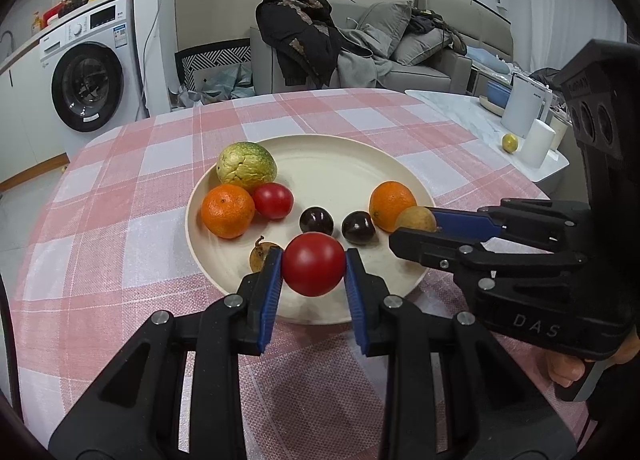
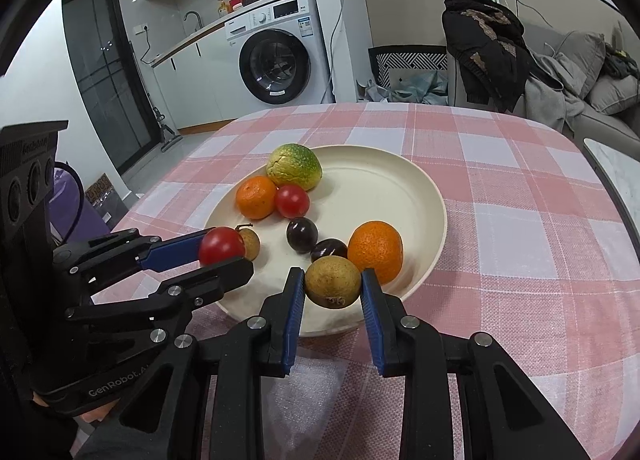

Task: Organize fruits

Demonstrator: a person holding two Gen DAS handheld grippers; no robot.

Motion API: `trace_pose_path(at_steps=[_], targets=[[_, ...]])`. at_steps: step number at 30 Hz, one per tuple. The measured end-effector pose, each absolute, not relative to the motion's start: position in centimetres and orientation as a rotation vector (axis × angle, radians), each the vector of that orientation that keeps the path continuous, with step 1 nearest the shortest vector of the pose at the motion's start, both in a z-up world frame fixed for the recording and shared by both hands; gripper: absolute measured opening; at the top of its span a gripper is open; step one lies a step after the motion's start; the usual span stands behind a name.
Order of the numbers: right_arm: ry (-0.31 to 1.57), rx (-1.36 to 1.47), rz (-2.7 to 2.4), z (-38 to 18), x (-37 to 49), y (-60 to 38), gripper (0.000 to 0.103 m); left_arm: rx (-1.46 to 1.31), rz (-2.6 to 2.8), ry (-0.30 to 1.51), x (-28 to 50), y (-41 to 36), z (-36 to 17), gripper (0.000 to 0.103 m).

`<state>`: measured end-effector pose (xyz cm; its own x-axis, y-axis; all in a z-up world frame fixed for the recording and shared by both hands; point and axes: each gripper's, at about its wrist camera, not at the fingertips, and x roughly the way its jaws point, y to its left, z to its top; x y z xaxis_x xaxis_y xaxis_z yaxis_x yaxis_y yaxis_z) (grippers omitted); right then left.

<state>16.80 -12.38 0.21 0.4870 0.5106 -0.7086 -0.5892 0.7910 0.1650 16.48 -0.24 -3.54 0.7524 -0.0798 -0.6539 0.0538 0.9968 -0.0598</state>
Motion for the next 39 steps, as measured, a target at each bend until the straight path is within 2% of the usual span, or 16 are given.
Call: trace_pose_path(at_steps=[12,14,15,17,18,19,20,21,22,26,28,39], targets=[[0.809,-0.113,0.653,0.1,16.7,-12.6,0.031,-0.024,-0.044,0.685,15.7,-0.3,-3.1,0.028],[0.782,-0.113,0.655,0.5,16.4,-12.8,0.042,-0.031,-0.044,0.673,15.5,-0.2,-2.9,0.029],[0.766,-0.108,0.656,0.7,16.2,-13.0,0.044,-0.035,-0.039,0.665,15.4,-0.1,-2.8,0.034],[0.742,-0.1,0.654,1.2,15.9,-13.4,0.051,-0.036,-0.023,0.65,15.0,0.1,-2.6,0.053],[0.732,-0.1,0.648,1.3,15.9,-13.5,0.053,-0.037,-0.015,0.64,14.7,0.3,-2.5,0.066],[0.723,-0.101,0.636,1.5,15.9,-13.7,0.06,-0.038,-0.008,0.628,14.3,0.4,-2.3,0.075],[0.717,-0.102,0.627,1.6,15.9,-14.0,0.07,-0.041,-0.002,0.616,14.0,0.6,-2.1,0.078],[0.709,-0.097,0.619,1.8,15.8,-14.2,0.075,-0.05,0.003,0.598,13.7,0.9,-1.9,0.083],[0.705,-0.091,0.619,1.9,15.8,-14.4,0.086,-0.057,0.008,0.588,13.4,1.1,-1.7,0.085],[0.692,-0.083,0.633,2.4,15.6,-14.7,0.103,-0.08,0.032,0.571,12.5,2.0,-1.2,0.091],[0.677,-0.076,0.656,2.6,15.2,-14.8,0.103,-0.084,0.052,0.551,11.9,2.3,-0.9,0.101],[0.565,-0.11,0.694,4.0,12.0,-15.7,0.103,-0.048,0.06,0.45,7.5,1.7,0.6,0.102]])
